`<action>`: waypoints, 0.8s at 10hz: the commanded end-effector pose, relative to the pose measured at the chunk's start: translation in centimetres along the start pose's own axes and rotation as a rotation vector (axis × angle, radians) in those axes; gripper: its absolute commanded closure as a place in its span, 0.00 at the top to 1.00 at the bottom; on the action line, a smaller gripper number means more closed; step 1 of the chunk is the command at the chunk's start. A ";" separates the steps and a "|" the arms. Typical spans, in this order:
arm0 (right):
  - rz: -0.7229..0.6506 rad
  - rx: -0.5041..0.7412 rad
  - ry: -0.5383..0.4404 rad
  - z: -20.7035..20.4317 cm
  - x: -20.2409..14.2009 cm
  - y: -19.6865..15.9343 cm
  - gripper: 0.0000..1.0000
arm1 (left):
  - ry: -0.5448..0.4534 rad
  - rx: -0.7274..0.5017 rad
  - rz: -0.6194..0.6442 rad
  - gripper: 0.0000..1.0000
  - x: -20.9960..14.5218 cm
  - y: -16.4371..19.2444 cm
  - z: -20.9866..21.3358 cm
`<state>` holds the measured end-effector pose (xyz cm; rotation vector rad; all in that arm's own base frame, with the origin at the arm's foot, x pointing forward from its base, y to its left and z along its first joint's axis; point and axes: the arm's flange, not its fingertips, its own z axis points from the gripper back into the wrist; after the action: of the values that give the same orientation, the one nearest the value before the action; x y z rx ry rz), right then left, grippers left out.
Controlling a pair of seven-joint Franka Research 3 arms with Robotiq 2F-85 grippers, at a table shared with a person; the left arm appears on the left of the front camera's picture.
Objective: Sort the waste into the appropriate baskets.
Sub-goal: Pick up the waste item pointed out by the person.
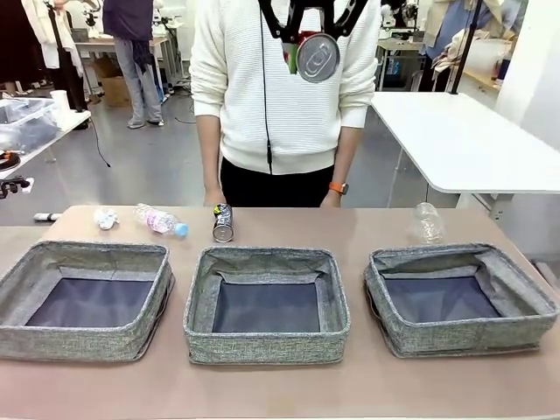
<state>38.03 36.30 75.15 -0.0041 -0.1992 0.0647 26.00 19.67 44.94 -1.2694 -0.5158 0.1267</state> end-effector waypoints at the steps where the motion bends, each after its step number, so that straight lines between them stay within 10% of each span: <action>1: 0.002 0.002 0.010 -0.1 -0.4 -0.2 0.35 | -0.008 -0.017 -0.022 1.00 0.0 -0.1 0.0; 4: 0.004 0.023 0.025 -0.5 0.4 0.3 0.35 | -0.008 -0.017 -0.022 1.00 0.0 -0.1 0.0; 8: -0.332 0.062 0.079 0.7 1.8 -0.1 0.35 | -0.008 -0.017 -0.022 1.00 0.0 -0.1 0.0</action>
<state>39.05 35.78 75.33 0.0618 -0.1461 -0.1804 25.99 19.69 44.95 -1.2692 -0.5161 0.1269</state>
